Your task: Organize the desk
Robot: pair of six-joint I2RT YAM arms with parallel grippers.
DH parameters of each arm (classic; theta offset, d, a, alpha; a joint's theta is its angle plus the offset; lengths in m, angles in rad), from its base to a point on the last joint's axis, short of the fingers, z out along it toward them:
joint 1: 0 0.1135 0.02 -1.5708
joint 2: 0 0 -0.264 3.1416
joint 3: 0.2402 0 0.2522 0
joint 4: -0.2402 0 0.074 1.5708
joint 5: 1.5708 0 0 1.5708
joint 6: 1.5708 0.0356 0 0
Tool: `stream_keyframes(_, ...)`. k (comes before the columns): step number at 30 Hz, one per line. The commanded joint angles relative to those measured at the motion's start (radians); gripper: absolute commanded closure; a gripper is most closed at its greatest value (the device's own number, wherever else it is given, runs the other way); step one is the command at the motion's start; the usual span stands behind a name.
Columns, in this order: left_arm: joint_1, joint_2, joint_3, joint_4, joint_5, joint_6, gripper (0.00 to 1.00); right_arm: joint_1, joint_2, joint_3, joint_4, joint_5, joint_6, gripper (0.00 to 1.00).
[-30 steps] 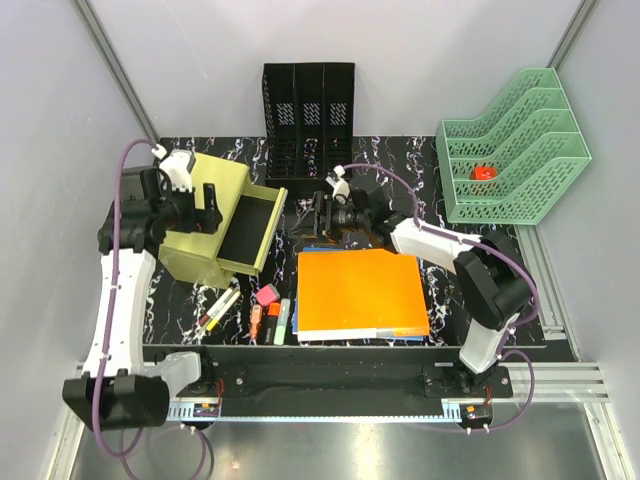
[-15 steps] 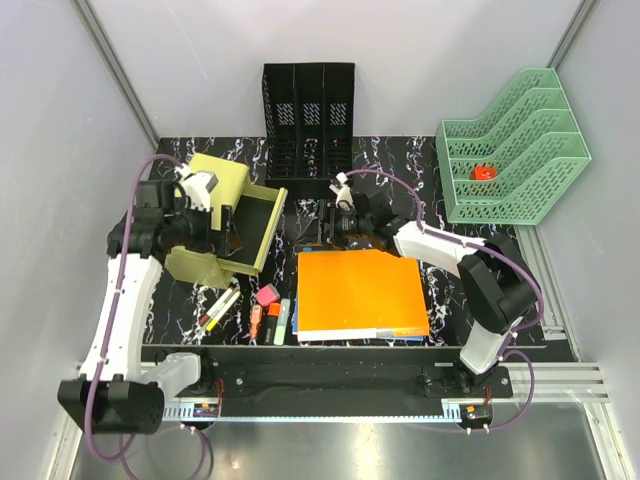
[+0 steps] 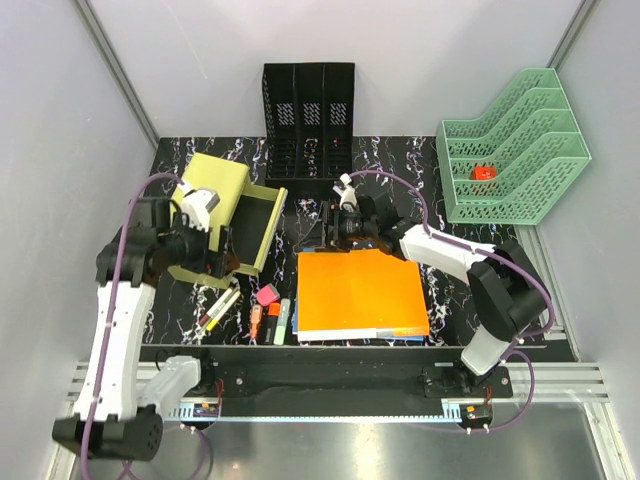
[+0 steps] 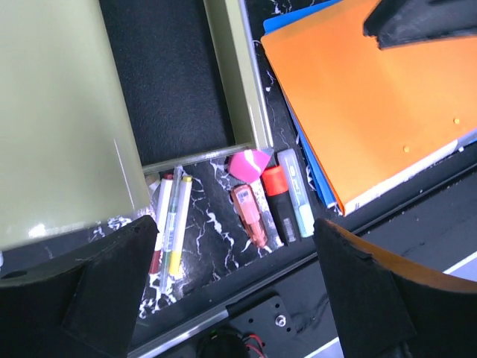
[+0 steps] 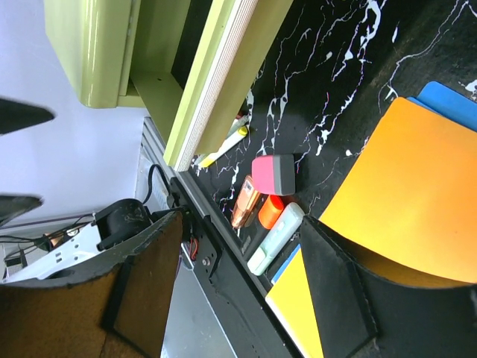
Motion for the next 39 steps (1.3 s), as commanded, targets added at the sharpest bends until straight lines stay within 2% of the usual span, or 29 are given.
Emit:
stream_keyframes(1,-0.002,-0.063,0.033,-0.059,-0.012,0.070,0.10,-0.001,-0.004,-0.005,0.010,0.010,-0.013,0.28)
stream_keyframes(9,0.000,0.035,-0.038,-0.048,-0.256,0.144,0.16,-0.001,-0.020,-0.025,0.016,0.022,-0.013,0.28)
stream_keyframes(20,0.000,0.152,-0.064,0.078,-0.317,0.112,0.18,-0.001,-0.011,-0.029,0.042,0.008,-0.018,0.28)
stream_keyframes(33,0.012,0.399,0.079,0.199,-0.376,0.026,0.18,-0.001,-0.025,-0.052,0.044,0.001,-0.019,0.28)
stream_keyframes(39,0.087,0.486,0.158,0.202,-0.356,0.024,0.19,-0.016,-0.028,-0.037,0.017,0.020,-0.047,0.28)
